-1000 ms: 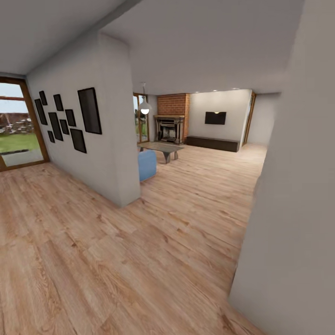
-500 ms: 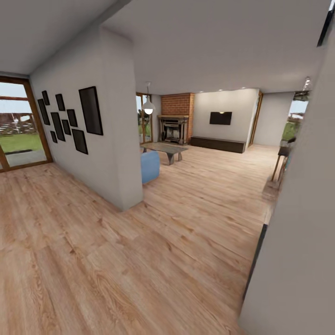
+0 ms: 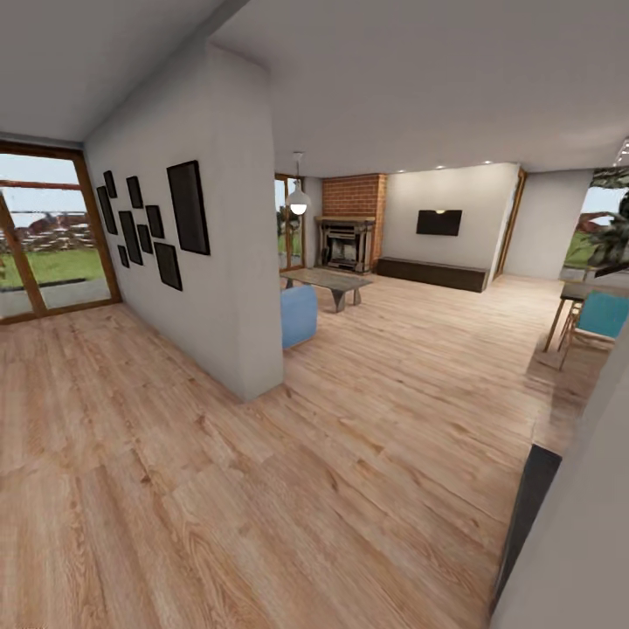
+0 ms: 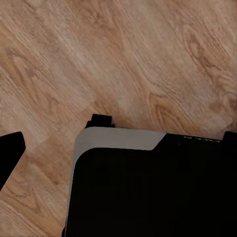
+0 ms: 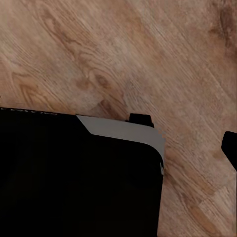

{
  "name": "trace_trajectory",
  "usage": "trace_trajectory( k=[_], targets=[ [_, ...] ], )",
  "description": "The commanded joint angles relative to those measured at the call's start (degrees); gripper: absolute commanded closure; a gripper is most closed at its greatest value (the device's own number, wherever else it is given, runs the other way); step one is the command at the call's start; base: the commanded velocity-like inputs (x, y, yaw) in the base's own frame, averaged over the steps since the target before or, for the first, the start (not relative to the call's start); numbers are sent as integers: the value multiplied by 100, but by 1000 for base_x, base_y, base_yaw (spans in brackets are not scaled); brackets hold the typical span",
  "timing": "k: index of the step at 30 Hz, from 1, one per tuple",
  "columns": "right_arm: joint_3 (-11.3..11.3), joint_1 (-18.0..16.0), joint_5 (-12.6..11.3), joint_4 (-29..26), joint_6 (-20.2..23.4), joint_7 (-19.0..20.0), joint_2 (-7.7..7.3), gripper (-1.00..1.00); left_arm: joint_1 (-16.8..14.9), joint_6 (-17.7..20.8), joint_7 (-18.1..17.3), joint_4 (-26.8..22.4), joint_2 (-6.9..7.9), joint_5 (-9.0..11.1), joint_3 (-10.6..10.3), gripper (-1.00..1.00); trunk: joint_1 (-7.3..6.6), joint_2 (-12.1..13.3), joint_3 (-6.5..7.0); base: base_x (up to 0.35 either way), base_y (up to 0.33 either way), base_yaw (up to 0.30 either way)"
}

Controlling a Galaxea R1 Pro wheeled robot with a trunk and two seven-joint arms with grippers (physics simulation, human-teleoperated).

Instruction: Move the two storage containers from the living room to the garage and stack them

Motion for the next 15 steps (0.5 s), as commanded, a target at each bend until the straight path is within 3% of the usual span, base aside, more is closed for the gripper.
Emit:
trace_trajectory(
  k=[1, 6, 15],
  targets=[
    [48, -3, -47, 13, -19, 6, 4, -100, -6, -17, -4, 8, -1, 38, 24, -100, 4, -4, -7, 323, 0, 268],
    [55, -3, -43, 13, -21, 6, 3, -100, -6, -17, -4, 8, -1, 36, 24, -100, 4, -4, -7, 323, 0, 182],
    [65, -3, -22, 13, -27, 6, 3, -100, -6, -17, -4, 8, -1, 40, 24, -100, 4, -4, -7, 323, 0, 16]
  ],
)
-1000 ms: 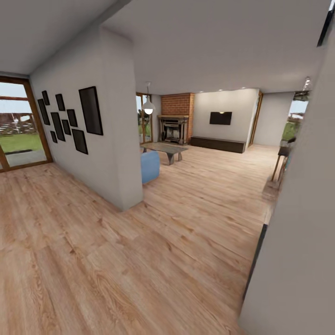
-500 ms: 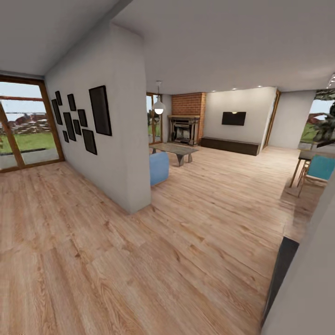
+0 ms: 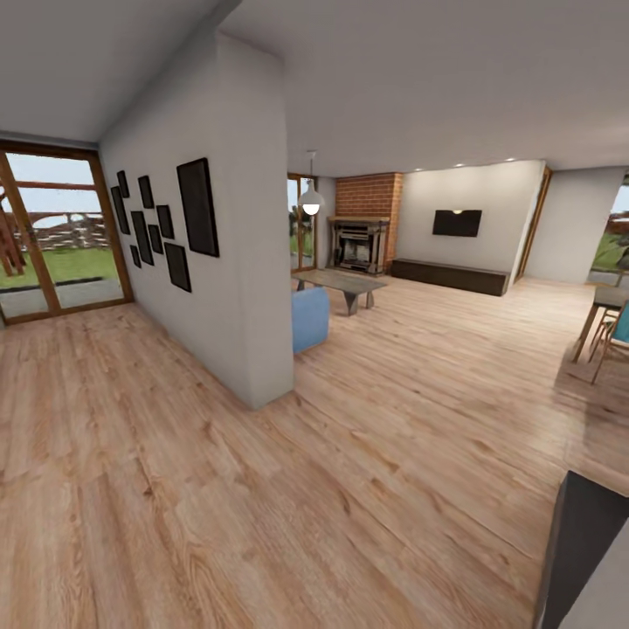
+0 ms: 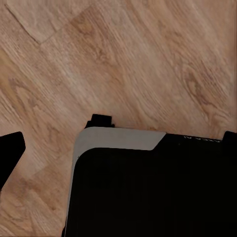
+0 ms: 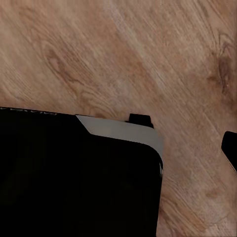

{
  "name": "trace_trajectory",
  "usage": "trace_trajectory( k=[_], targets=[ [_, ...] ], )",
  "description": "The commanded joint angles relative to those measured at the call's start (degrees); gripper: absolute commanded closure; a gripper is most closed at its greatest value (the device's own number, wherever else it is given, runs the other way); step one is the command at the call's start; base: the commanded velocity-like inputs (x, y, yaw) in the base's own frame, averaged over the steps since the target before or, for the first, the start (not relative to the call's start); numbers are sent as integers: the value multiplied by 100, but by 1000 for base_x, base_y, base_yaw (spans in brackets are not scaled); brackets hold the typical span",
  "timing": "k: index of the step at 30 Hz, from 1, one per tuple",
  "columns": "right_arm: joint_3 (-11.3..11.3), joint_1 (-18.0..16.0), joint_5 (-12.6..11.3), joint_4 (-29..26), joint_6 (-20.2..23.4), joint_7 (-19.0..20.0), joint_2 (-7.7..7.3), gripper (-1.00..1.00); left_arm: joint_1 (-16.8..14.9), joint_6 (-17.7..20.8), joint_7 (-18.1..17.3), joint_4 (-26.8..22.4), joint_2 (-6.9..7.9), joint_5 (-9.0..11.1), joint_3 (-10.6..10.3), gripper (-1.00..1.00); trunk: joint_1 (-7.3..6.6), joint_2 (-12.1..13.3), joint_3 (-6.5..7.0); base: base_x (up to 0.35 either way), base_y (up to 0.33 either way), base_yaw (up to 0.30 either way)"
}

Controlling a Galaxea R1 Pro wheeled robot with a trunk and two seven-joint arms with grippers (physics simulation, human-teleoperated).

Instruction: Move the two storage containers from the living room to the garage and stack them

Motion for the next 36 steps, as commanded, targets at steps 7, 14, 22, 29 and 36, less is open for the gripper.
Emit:
trace_trajectory(
  k=[7, 14, 22, 29, 36],
  targets=[
    [45, -4, -46, 13, -18, 6, 5, -100, -4, -17, -4, 6, 0, 38, 24, -100, 4, -4, -7, 323, 0, 0],
    [40, -4, -46, 13, -18, 6, 5, -100, -4, -17, -4, 6, 0, 36, 24, -100, 4, -4, -7, 323, 0, 0],
    [48, -4, -40, 13, -19, 6, 1, -100, -4, -17, -4, 6, 0, 37, 24, -100, 4, -4, -7, 323, 0, 0],
    [46, -4, -37, 13, -26, 6, -3, -100, -4, -17, -4, 6, -4, 38, 24, -100, 4, -4, -7, 323, 0, 0],
    [40, -4, -37, 13, -26, 6, -4, -100, -4, -17, -4, 6, -5, 36, 24, -100, 4, -4, -7, 323, 0, 0]
  ],
)
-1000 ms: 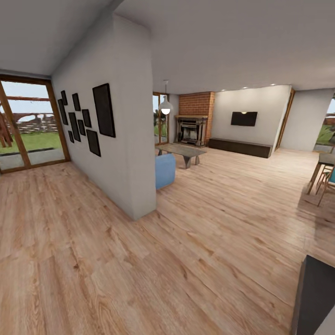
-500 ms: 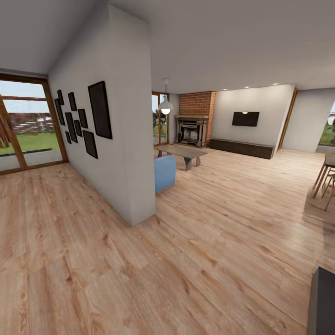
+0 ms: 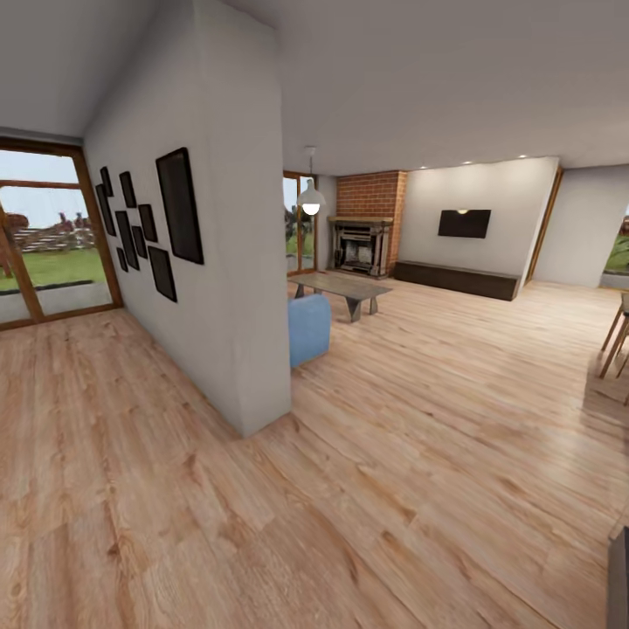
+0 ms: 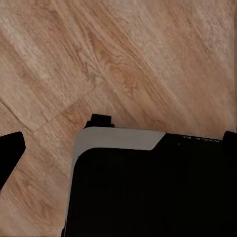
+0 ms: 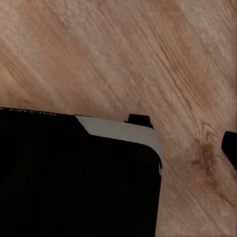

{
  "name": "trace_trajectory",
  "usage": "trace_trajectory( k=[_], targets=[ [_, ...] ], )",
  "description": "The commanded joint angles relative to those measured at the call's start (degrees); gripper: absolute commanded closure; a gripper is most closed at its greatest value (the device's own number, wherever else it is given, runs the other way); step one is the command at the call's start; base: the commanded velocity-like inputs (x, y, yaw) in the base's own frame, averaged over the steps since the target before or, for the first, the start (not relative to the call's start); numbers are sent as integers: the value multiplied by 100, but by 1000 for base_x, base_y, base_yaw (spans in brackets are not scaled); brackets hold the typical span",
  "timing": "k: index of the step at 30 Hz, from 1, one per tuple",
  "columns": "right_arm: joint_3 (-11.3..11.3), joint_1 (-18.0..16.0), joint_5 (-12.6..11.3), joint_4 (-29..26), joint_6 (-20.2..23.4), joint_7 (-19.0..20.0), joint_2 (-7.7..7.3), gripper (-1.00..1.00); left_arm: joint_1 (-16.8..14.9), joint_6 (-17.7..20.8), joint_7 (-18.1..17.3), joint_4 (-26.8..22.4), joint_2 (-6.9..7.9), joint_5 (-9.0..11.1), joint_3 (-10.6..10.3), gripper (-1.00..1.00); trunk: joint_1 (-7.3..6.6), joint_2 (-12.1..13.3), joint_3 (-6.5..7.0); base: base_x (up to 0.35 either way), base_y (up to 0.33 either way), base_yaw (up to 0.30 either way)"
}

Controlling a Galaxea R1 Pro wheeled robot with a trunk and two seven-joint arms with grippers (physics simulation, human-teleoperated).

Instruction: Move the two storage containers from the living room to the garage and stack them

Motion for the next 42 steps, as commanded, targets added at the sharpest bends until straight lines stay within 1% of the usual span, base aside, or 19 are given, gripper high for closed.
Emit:
trace_trajectory(
  k=[1, 19, 42],
  targets=[
    [51, -4, -46, 13, -18, 6, 5, -100, -4, -17, -4, 6, -2, 39, 24, -100, 4, -4, -7, 323, 0, 0],
    [45, -4, -57, 13, -18, 6, 4, -100, -4, -17, -4, 6, 4, 41, 24, -100, 4, -4, -7, 323, 0, -6],
    [42, -4, -73, 13, -18, 6, 5, -100, -4, -17, -4, 6, 0, 42, 24, -100, 4, -4, -7, 323, 0, -240]
  ],
)
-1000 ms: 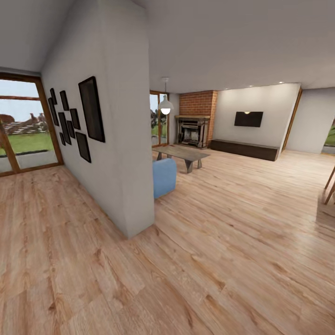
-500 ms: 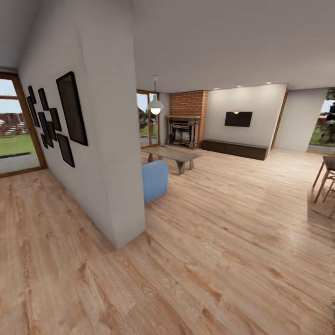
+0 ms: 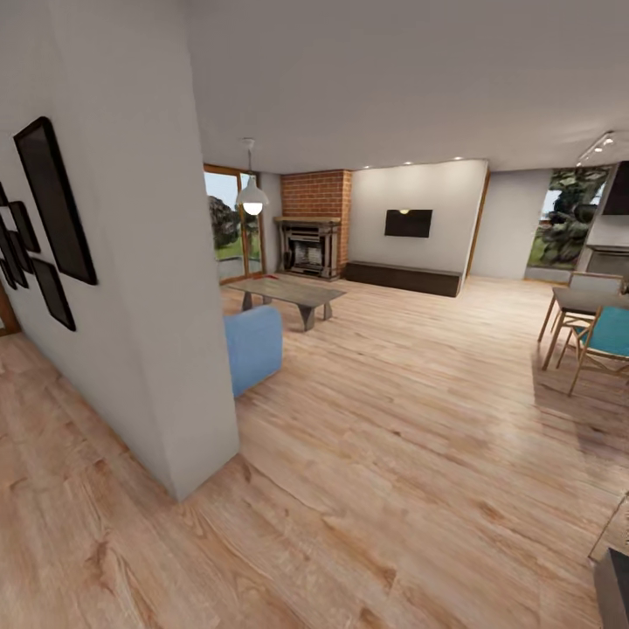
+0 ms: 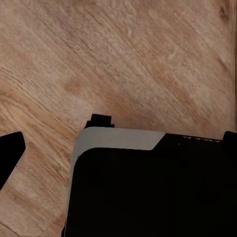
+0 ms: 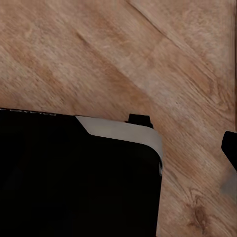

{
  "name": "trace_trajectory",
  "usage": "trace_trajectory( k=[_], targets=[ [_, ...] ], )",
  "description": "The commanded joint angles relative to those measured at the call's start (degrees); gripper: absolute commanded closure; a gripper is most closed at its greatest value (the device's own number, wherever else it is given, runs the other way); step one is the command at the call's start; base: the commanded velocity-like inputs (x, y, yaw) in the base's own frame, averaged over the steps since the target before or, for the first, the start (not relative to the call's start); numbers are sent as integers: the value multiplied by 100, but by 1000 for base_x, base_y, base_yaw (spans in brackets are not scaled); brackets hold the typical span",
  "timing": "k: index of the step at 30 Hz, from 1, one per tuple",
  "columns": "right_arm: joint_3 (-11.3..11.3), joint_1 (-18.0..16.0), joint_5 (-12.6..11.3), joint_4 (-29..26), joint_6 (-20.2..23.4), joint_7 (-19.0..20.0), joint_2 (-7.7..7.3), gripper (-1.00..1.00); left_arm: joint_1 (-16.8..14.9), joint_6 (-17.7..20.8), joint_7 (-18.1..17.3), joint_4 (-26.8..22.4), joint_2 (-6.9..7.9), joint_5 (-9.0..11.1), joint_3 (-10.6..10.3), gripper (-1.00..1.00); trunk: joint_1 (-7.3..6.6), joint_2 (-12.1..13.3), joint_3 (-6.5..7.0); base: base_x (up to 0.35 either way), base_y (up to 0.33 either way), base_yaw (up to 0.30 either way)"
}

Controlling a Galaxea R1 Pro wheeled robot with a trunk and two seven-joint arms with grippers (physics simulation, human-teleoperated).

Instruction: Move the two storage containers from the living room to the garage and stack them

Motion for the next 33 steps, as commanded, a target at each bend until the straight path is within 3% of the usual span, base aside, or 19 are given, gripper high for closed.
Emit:
trace_trajectory(
  k=[1, 33],
  targets=[
    [50, -4, -45, 13, -16, 6, 6, -100, -3, -17, -4, 4, 1, 38, 24, -100, 4, -4, -7, 323, 0, -251],
    [71, -4, -27, 13, -16, 5, 6, -100, -3, -17, -4, 4, 1, 40, 24, -100, 4, -4, -7, 323, 0, -239]
  ],
)
